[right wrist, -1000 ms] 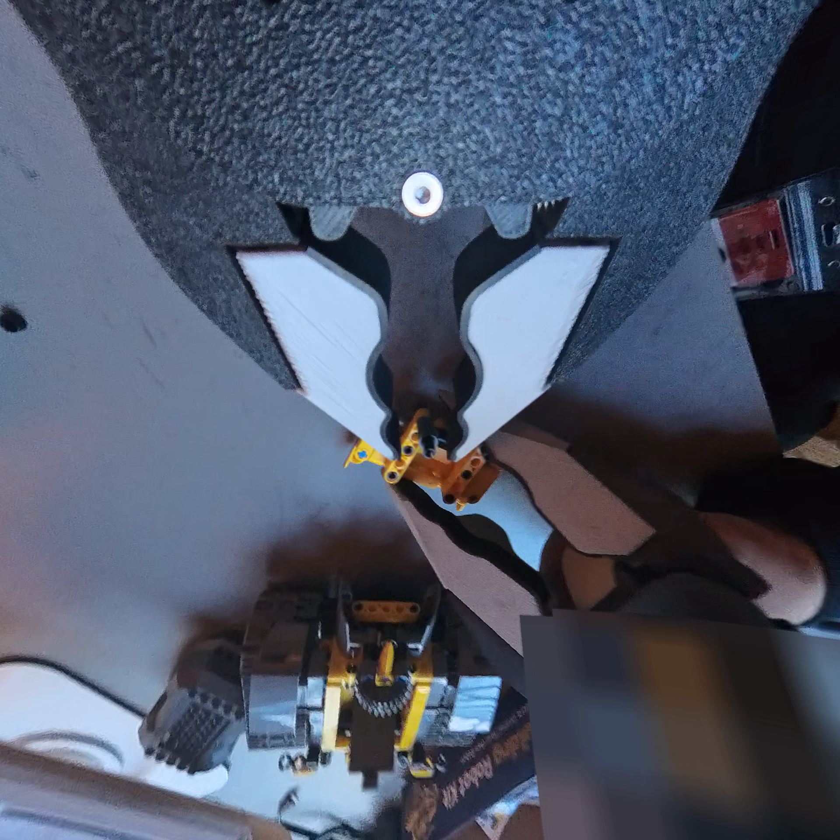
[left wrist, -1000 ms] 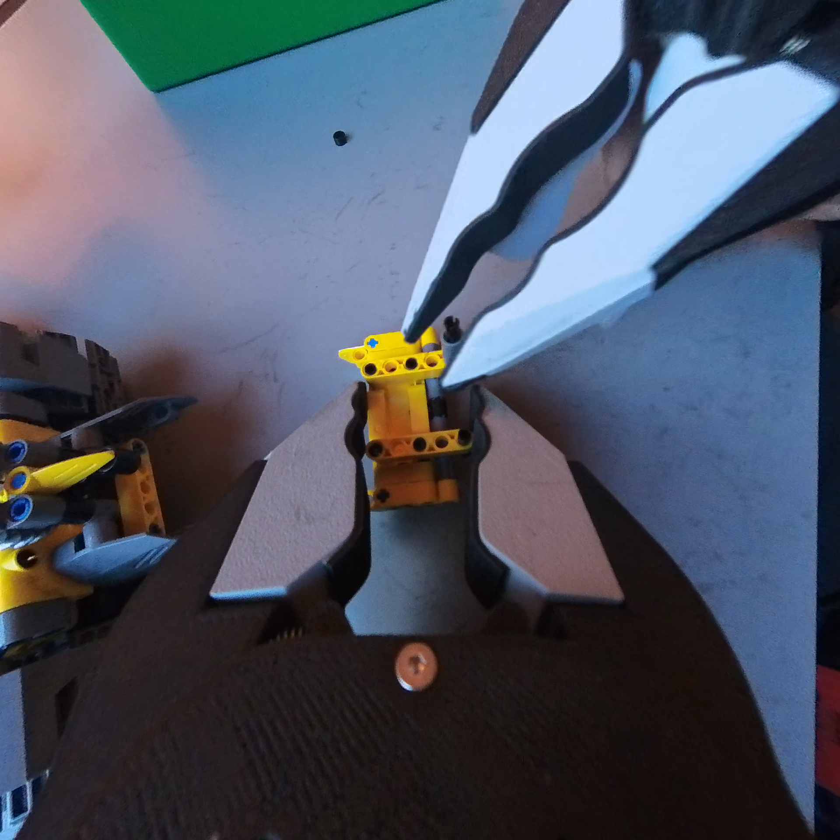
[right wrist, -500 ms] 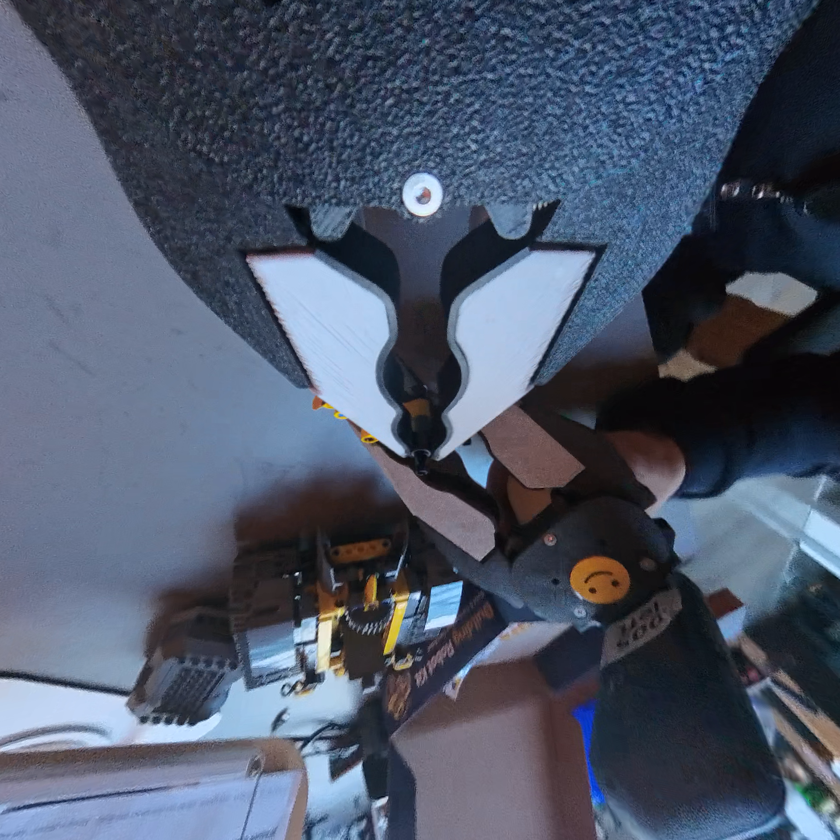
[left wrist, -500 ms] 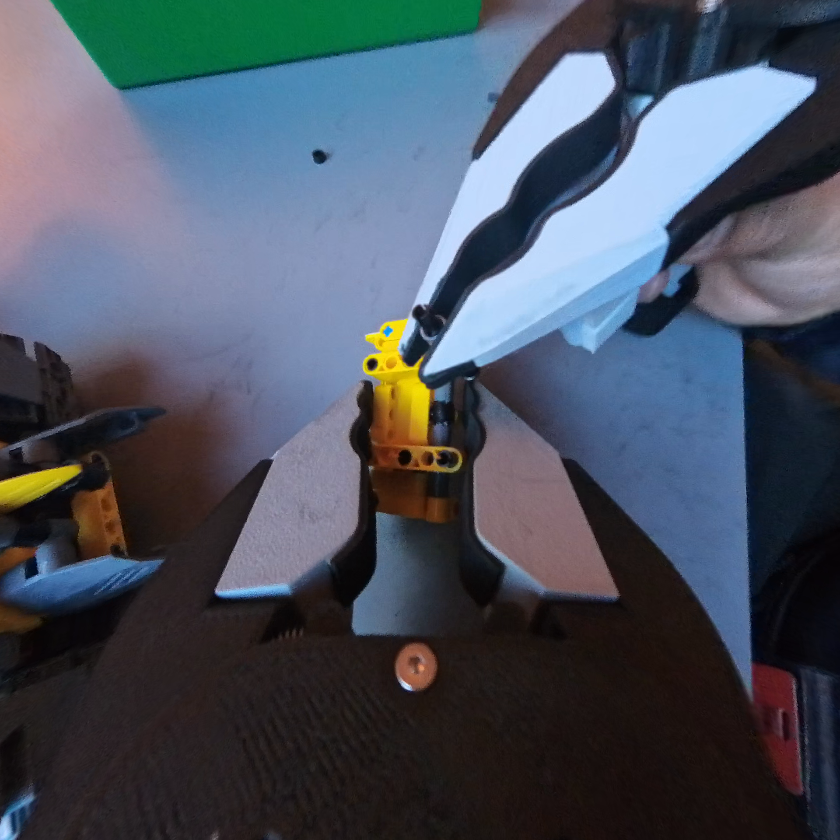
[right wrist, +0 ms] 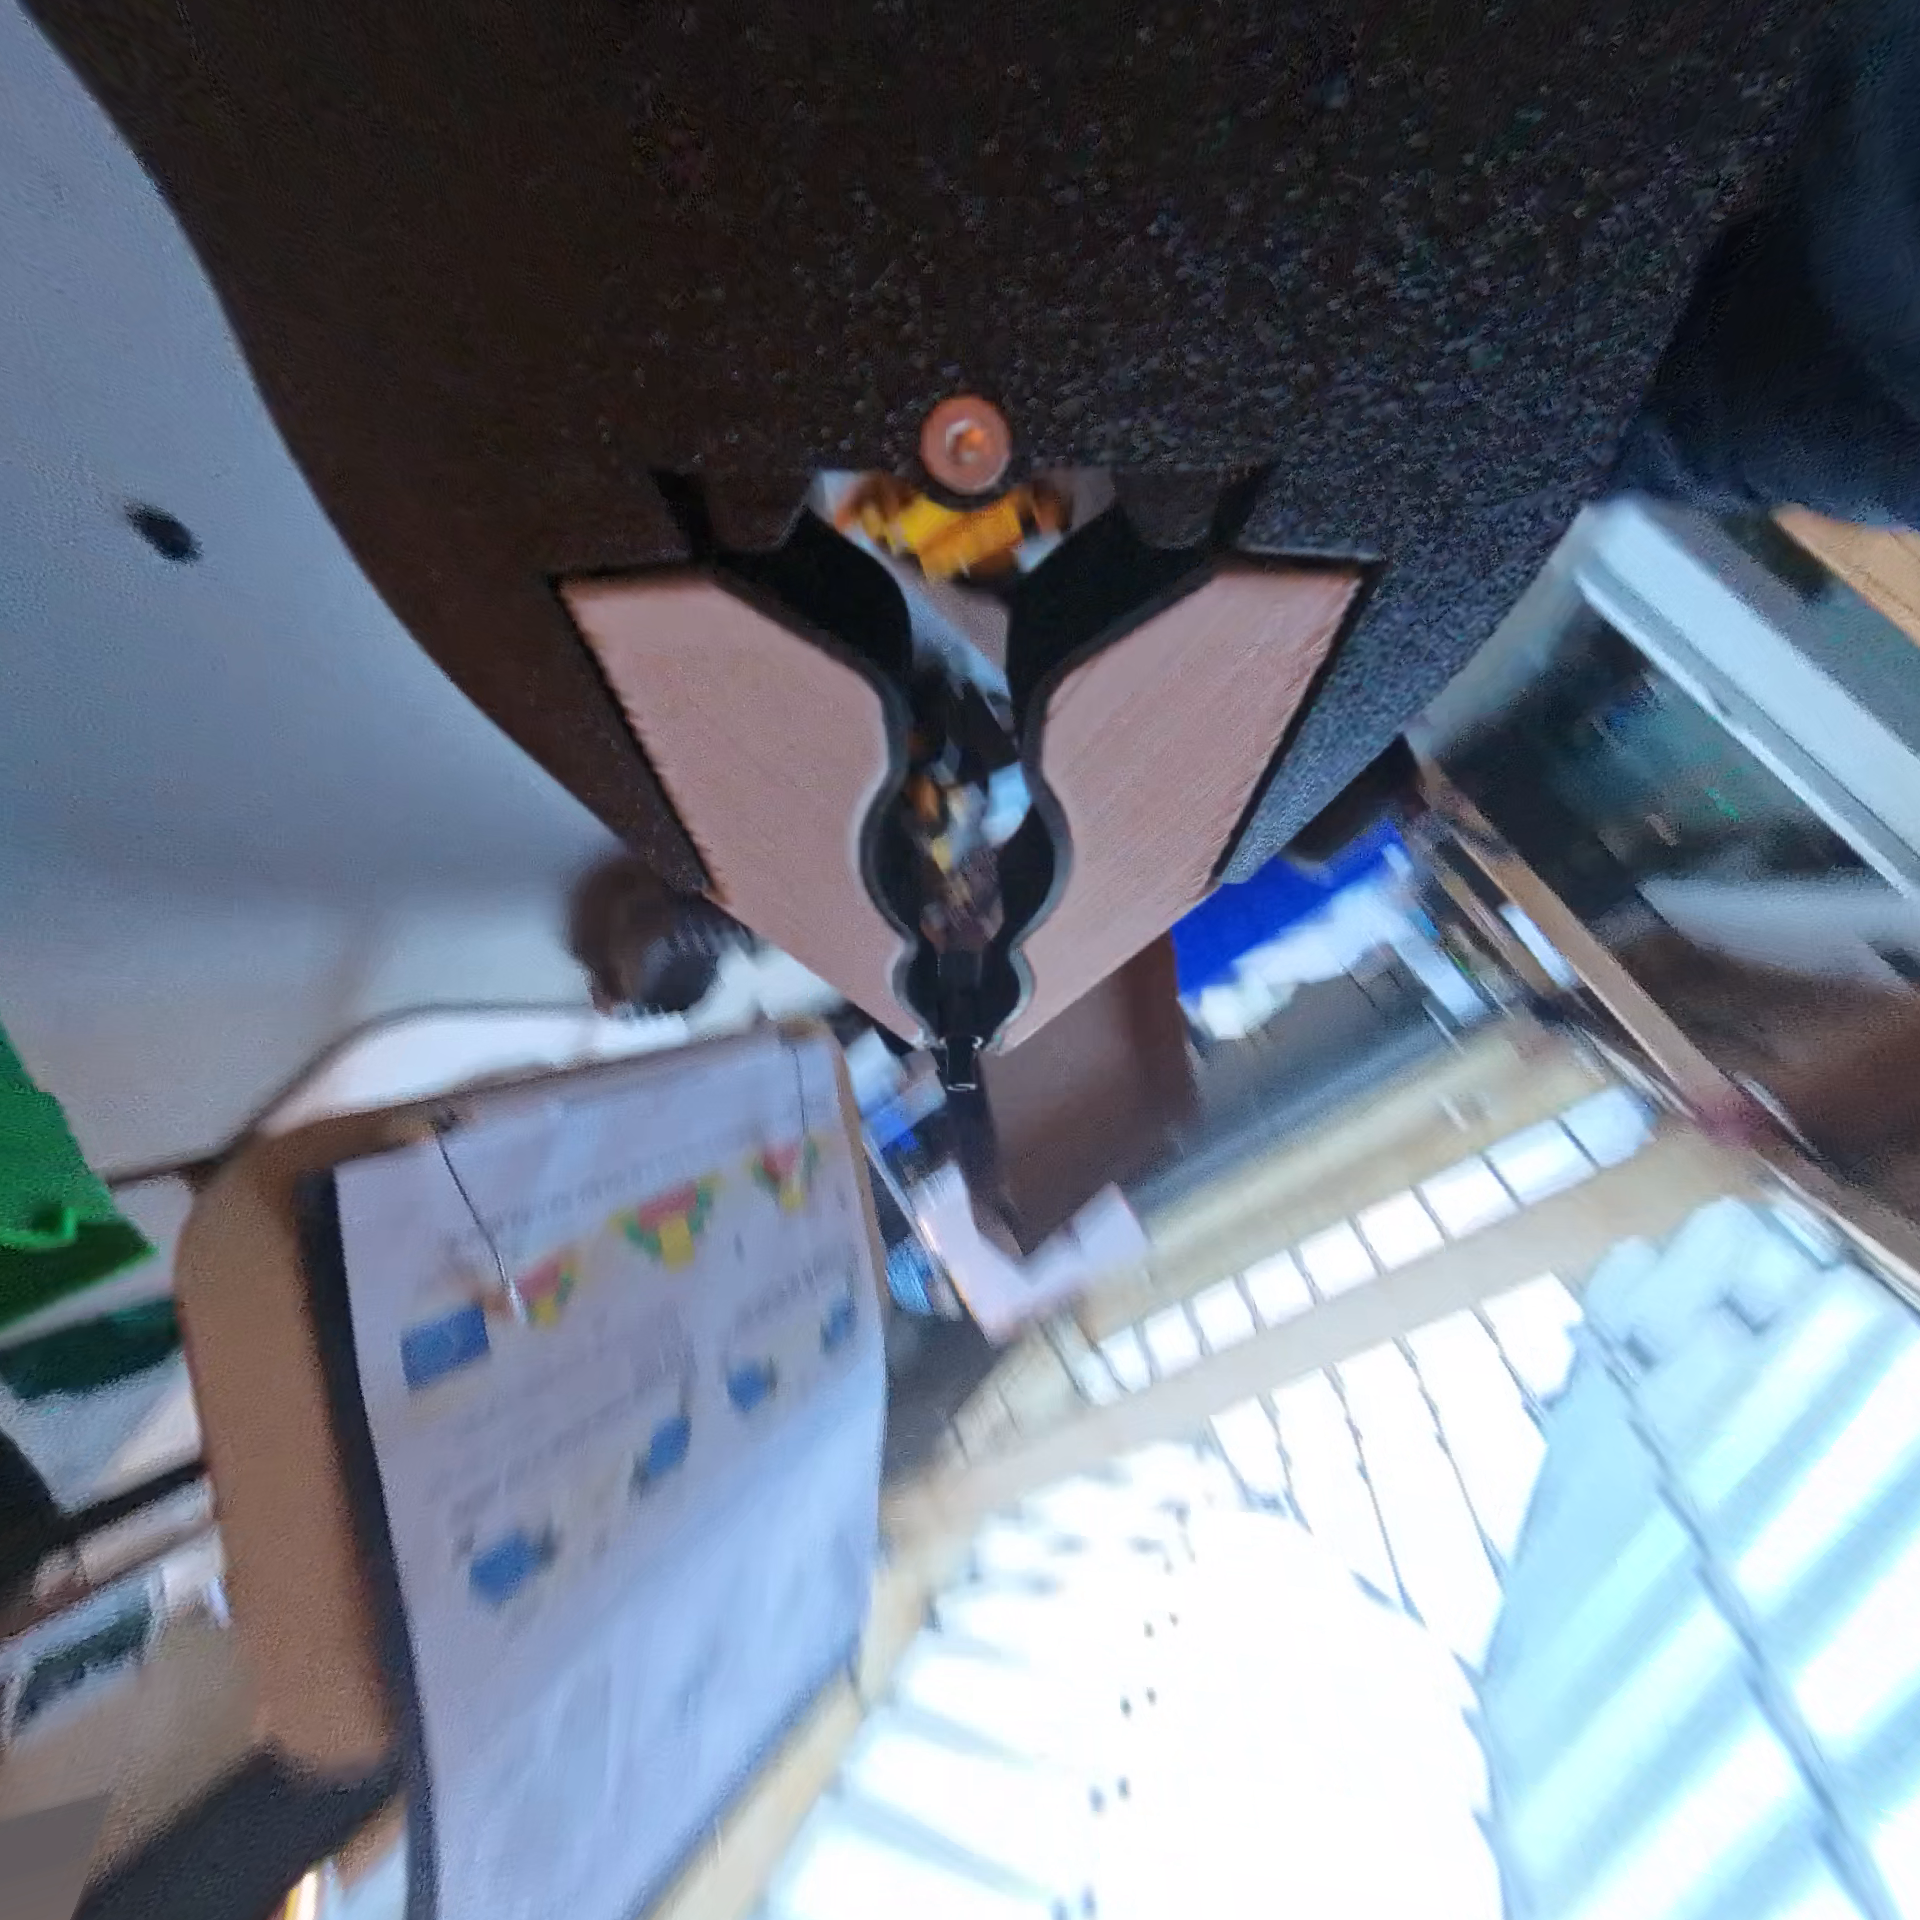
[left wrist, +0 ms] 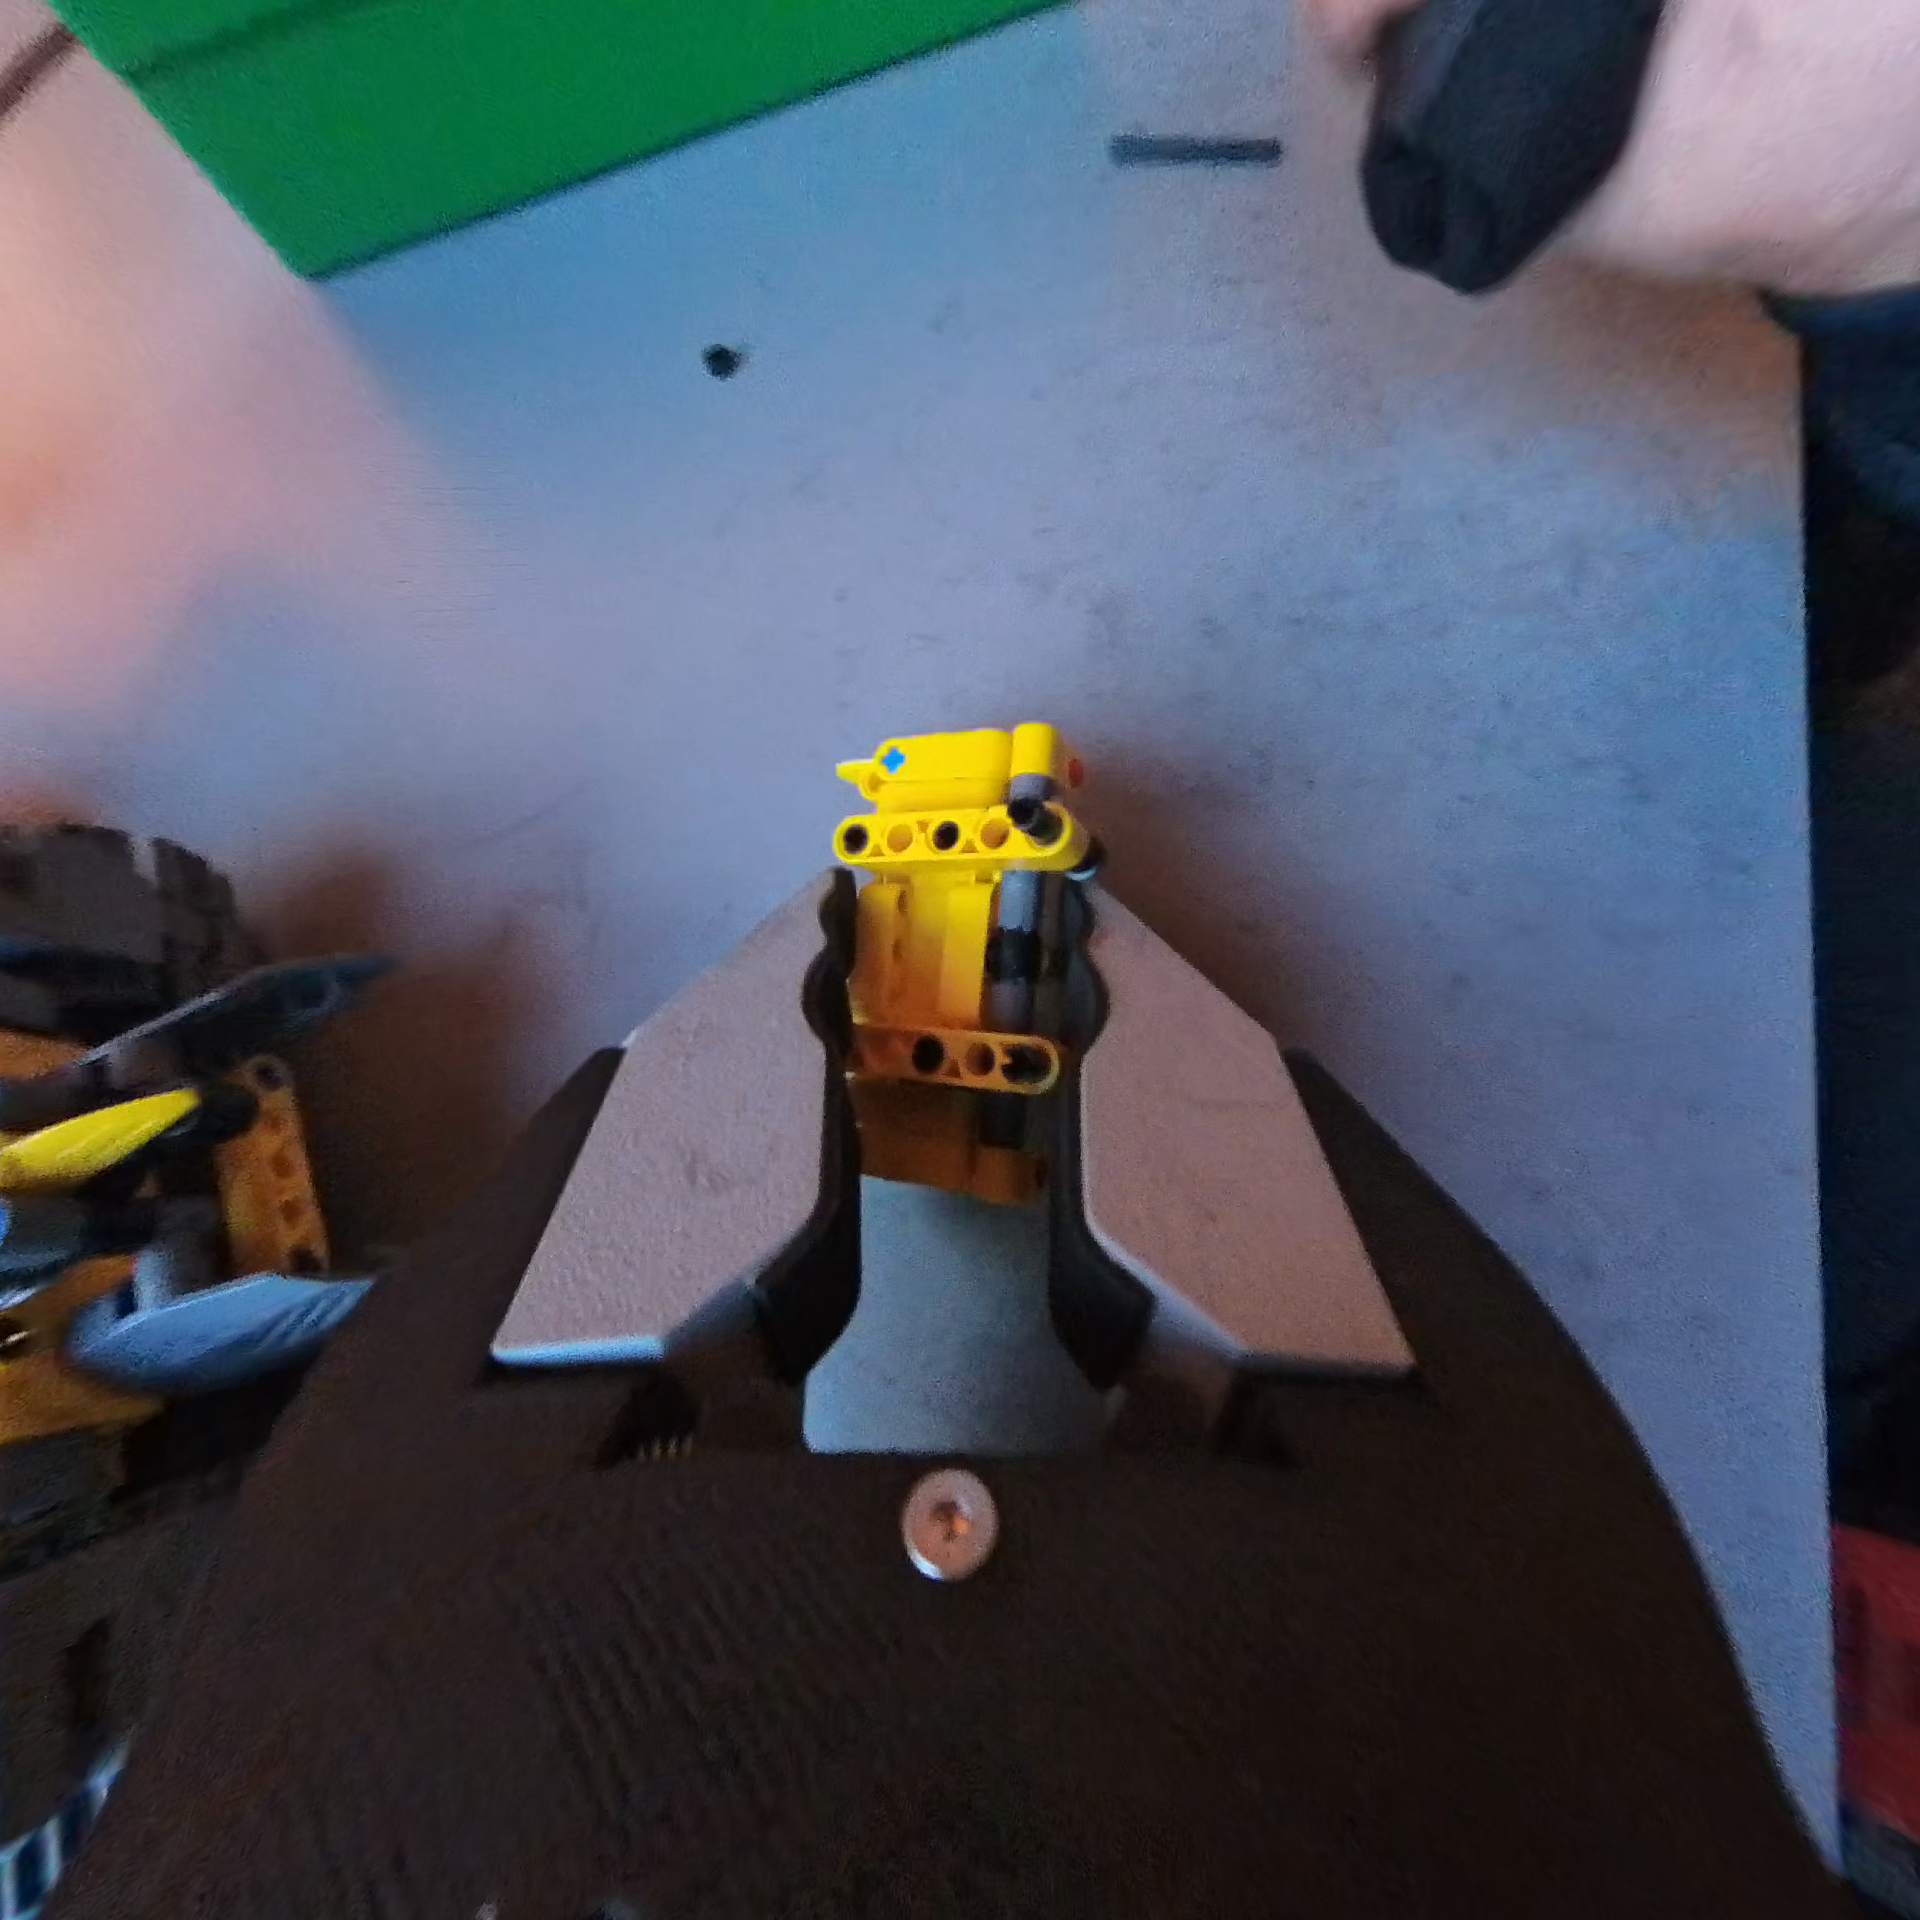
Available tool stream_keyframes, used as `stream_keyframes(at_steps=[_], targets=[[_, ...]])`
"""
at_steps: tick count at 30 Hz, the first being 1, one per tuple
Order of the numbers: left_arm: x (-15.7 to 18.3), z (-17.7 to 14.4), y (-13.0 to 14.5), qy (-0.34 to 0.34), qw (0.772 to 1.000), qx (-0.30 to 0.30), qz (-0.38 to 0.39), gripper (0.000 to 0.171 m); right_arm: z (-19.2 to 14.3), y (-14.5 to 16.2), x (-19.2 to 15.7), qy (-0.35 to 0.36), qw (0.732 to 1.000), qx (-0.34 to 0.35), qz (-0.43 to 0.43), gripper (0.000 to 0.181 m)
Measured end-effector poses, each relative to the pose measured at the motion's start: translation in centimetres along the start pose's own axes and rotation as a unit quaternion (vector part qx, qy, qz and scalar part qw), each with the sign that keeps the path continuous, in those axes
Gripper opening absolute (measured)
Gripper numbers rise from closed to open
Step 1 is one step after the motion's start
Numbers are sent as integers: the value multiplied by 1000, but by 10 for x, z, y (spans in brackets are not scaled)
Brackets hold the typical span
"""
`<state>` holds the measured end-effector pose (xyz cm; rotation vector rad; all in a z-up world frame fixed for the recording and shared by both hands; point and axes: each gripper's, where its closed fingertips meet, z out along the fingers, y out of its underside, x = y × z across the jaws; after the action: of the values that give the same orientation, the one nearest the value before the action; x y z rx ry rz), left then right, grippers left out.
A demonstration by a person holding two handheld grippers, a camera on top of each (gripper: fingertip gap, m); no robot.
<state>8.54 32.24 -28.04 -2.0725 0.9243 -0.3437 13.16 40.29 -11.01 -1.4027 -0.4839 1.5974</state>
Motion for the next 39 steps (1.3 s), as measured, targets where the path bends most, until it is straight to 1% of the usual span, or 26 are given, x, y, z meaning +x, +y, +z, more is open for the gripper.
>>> stream_keyframes(at_steps=[1,2,3,5,7,9,10,11,13,15,17,18,21,23,30,32,34,39], targets=[[-4,0,-3,5,1000,8,-16,37,5,16,1,14,998,-58,-24,3],[-6,1,-5,15,999,9,-35,37,8,33,-5,9,993,-108,-39,4],[-7,0,-5,22,998,8,-51,37,9,46,-14,-5,989,-139,-44,4],[-7,-2,-9,24,998,26,-53,37,8,66,-24,-20,985,-170,-37,4],[-6,-1,-5,20,999,14,-47,38,5,75,-25,-29,985,-169,-14,4],[-8,0,-4,6,999,10,-37,38,1,85,-17,-24,984,-178,10,4],[-9,0,-4,0,999,10,-32,38,-3,94,-7,0,979,-202,4,4],[-9,0,-4,-4,1000,8,-29,38,-7,105,3,29,972,-233,-9,8],[-10,0,-4,-7,1000,9,-28,38,-19,126,19,76,949,-304,-41,20],[-11,-1,-6,-13,1000,15,-23,38,-31,143,32,117,921,-364,-78,20],[-13,-2,-5,-17,1000,14,-22,38,-41,156,42,143,898,-404,-97,25],[-13,-1,-5,-19,1000,12,-21,38,-43,158,45,150,894,-410,-101,24],[-14,-2,-4,-22,1000,11,-19,38,-44,152,44,144,907,-384,-93,23],[-15,-2,-4,-24,999,11,-21,38,-49,149,47,148,910,-376,-88,23],[-15,1,-1,-24,1000,-1,-18,38,-68,107,34,141,938,-288,-133,20],[-14,1,0,-27,1000,-4,-11,38,-77,104,35,142,941,-276,-137,18],[-14,2,0,-26,1000,-7,-10,38,-94,107,50,186,925,-299,-141,19],[-14,1,0,-21,1000,-4,-13,38,-138,92,66,261,880,-343,-197,21]])
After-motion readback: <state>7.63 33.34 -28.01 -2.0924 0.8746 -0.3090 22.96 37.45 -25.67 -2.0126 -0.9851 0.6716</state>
